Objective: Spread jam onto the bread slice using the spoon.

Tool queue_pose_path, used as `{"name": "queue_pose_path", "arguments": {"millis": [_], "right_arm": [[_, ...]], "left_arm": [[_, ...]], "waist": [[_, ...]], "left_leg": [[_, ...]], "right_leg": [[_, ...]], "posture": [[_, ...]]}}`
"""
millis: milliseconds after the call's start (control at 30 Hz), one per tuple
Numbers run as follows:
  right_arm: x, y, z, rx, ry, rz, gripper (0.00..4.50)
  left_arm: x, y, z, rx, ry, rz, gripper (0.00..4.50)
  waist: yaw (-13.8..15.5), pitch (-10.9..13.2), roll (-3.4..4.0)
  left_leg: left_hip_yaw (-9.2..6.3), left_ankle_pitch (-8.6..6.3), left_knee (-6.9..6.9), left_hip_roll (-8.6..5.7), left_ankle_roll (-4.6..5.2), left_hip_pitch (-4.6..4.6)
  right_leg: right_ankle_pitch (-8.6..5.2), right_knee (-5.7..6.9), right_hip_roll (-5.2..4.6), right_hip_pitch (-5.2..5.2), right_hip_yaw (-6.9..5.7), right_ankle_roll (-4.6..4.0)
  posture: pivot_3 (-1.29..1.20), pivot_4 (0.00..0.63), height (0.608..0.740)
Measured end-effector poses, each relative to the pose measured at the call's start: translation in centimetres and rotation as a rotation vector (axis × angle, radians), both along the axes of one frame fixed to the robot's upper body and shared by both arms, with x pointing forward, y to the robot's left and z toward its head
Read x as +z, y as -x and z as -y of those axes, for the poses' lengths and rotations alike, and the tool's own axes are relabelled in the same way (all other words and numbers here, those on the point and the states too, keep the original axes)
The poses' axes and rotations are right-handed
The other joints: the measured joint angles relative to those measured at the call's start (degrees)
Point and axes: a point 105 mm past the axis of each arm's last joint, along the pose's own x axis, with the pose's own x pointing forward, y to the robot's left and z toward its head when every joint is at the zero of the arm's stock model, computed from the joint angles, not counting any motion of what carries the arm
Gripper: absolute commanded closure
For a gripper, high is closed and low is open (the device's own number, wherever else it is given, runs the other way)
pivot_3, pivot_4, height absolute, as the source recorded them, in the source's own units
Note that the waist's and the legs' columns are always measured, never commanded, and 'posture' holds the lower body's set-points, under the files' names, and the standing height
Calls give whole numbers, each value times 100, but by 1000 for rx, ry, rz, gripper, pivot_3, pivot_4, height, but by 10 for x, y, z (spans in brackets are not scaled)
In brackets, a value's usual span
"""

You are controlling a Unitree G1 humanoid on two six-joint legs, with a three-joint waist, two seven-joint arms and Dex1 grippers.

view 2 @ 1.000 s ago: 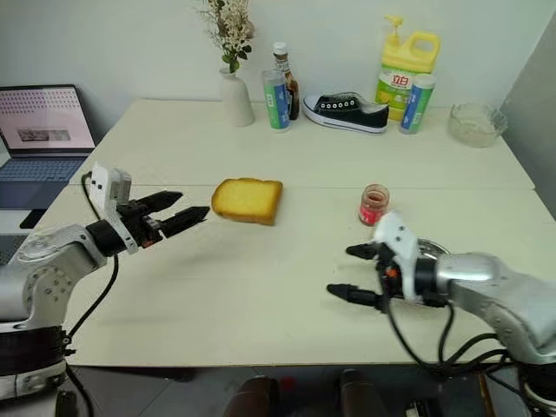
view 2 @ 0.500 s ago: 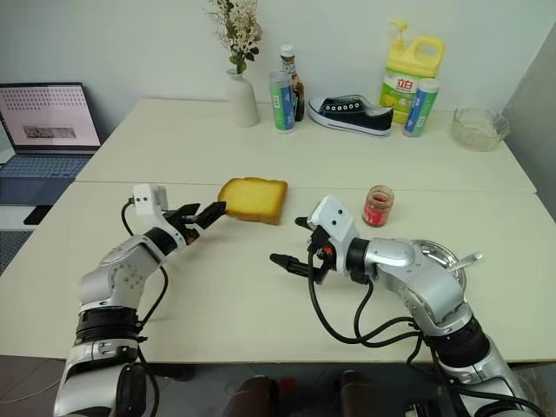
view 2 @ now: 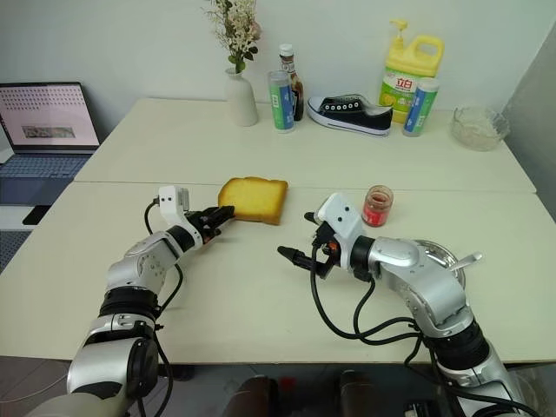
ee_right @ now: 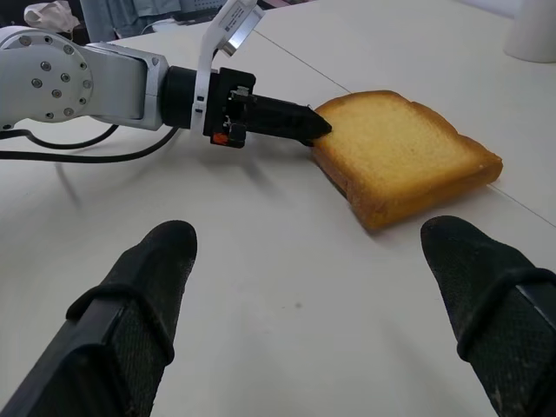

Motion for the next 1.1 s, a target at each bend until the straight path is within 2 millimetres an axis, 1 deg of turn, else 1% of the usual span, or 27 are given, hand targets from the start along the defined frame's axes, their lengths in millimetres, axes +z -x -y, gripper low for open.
{"name": "queue_pose_path", "arguments": {"millis": [33, 100, 233, 333, 400, 467, 533, 633, 700, 767, 800, 867, 933, 1000, 1033, 1100], "right_arm": [[0, 0, 0, -1, 1, -2, 0], [-1, 0, 0, -6, 2, -5, 0], [1, -2, 4, -27, -7, -5, 0], [4, -3, 6, -36, -11, 3, 0], [6, -1, 9, -29, -6, 2, 0], [11, 1, 19, -39, -14, -9, 0], [20, 5, 33, -52, -24, -27, 0], [39, 28, 58, -4, -17, -64, 0], [46, 41, 64, 30, -24, -81, 0], [48, 54, 71, 49, 12, -113, 0], [50, 63, 76, 62, 33, -130, 0], [54, 72, 77, 87, 31, -139, 0], [54, 82, 75, 122, 26, -175, 0], [53, 89, 73, 139, 22, -203, 0], [52, 91, 73, 138, 27, -214, 0], [49, 92, 75, 115, 27, -231, 0]], "left_arm": [[2, -1, 0, -1, -2, 6, 4011], [3, -3, 1, -3, -8, 10, 4471], [2, -3, 1, -7, -10, 10, 4471], [6, -3, 1, -19, -15, 25, 4471], [19, 0, 5, -65, -32, 54, 4471], [38, 5, 6, -119, -73, 100, 4471], [60, 14, 10, -198, -139, 152, 4471], [90, 40, 26, -399, -247, 197, 4471], [101, 53, 39, -511, -271, 214, 4471], [106, 71, 54, -672, -299, 197, 4471], [110, 85, 63, -787, -317, 182, 4471], [116, 96, 71, -888, -328, 186, 4471], [112, 107, 82, -1013, -356, 164, 4471], [98, 111, 89, -1084, -394, 125, 4471], [88, 110, 91, -1104, -446, 119, 4471], [66, 98, 97, -1105, -554, 131, 4471]], "waist": [[0, 0, 0], [-4, 0, 0], [-6, 0, 0], [-6, 0, 0], [-6, 2, -2], [-7, 3, -1], [-7, 4, 0], [-3, 7, 4], [-5, 8, 5], [-6, 14, 10], [-7, 14, 10], [-9, 14, 10], [-13, 14, 12], [-20, 14, 13], [-19, 14, 13], [-2, 14, 13]], "left_leg": [[0, 0, 0, 0, 0, 0], [1, 0, -1, 0, 0, 0], [0, 0, -2, 1, 0, 0], [0, 0, -2, 1, 0, -1], [-2, 0, -2, 1, 0, -8], [-1, 0, -6, 1, 0, -9], [0, 0, -10, 1, -1, -8], [0, -1, -19, 6, -2, -6], [1, -2, -19, 4, -1, -2], [2, -2, -19, 1, -1, -5], [5, -2, -19, 2, 0, -4], [8, -2, -19, 4, 0, 0], [12, -2, -19, 7, 1, 3], [12, -2, -18, 9, 1, 2], [12, -2, -18, 9, 1, 2], [11, -2, -14, 8, 1, -1]], "right_leg": [[0, 0, 0, 0, 1, 0], [0, 0, 0, 0, 1, 0], [0, 0, 0, 0, 0, 0], [0, 0, 0, -1, 0, 0], [0, 0, 0, -8, -1, 0], [0, -1, -1, -9, 1, 0], [0, -1, -4, -10, 2, -1], [-2, -4, -9, -8, 0, -2], [-3, -3, -7, -7, 1, -2], [-12, -4, -4, -7, 0, 8], [-22, -6, -3, -7, 1, 14], [-30, -8, -1, -5, 3, 5], [-33, -6, 4, -5, 7, 2], [-34, -6, 8, -5, 8, 1], [-34, -6, 8, -5, 9, 1], [-34, -8, 8, -4, 8, 1]], "posture": [[0, 150, 740], [0, 150, 740], [0, 150, 740], [0, 150, 740], [0, 150, 740], [0, 150, 740], [0, 150, 740], [0, 150, 740], [0, 150, 740], [0, 150, 740], [0, 150, 740], [0, 150, 740], [0, 150, 740], [0, 150, 740], [0, 150, 740], [0, 150, 740]]}}
